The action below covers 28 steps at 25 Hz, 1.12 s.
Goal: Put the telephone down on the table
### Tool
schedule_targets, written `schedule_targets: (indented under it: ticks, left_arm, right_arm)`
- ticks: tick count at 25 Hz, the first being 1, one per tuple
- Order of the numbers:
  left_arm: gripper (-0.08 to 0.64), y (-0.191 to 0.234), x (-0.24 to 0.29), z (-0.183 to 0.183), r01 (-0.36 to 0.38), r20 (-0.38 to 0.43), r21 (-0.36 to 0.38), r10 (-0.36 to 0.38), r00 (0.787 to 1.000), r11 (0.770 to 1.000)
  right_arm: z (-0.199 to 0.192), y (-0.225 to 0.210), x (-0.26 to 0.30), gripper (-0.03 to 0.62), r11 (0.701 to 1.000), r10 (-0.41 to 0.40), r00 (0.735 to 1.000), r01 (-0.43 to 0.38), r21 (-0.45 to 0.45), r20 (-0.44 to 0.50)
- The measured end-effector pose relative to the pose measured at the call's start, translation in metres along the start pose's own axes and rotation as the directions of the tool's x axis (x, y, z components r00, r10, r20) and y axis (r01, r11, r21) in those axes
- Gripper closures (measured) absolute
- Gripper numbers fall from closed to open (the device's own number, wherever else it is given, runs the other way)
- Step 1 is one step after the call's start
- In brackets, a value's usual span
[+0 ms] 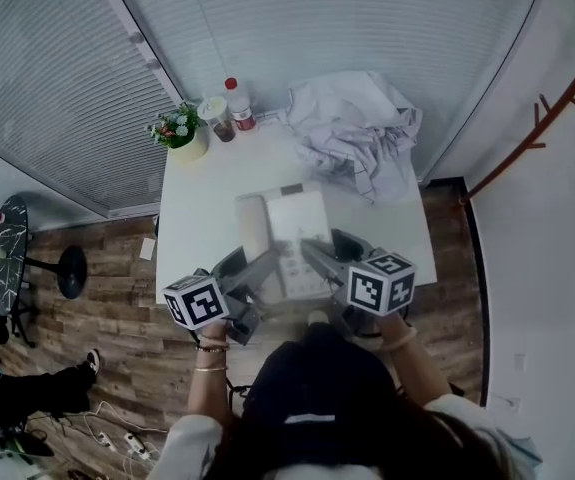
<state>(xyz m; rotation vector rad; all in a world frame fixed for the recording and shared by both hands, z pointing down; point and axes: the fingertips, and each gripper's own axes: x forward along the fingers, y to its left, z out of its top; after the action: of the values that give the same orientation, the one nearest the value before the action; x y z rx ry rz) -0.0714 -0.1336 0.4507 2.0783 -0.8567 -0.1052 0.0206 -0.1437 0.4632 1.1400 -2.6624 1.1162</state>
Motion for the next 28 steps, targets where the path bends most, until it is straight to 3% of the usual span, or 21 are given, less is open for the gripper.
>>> schedule_targets:
  ticks: [8, 16, 21, 28]
  left_arm:
    - [0.16, 0.016, 0.005, 0.009, -0.037, 0.012, -0.015, 0.038, 0.999, 0.999]
    - [0.16, 0.045, 0.014, 0.022, -0.069, -0.028, 0.0, 0.069, 0.997, 0.998]
    - [0.16, 0.058, 0.026, 0.032, -0.03, -0.033, -0.012, 0.029, 0.999, 0.999]
    - [0.16, 0.077, 0.037, 0.04, -0.031, -0.053, -0.037, 0.029, 0.998, 0.999]
  right_arm:
    - [0.001, -0.009, 0.017, 0.316, 1.0, 0.009, 1.0, -0.008, 0.019, -0.028]
    - [0.004, -0.022, 0.041, 0.316, 0.999, -0.011, 1.0, 0.012, 0.032, -0.026]
    - [0.009, -0.032, 0.057, 0.316, 0.998, -0.023, 0.999, 0.024, 0.052, -0.025]
    - [0.009, -0.044, 0.077, 0.316, 0.997, -0.041, 0.998, 0.044, 0.071, -0.039]
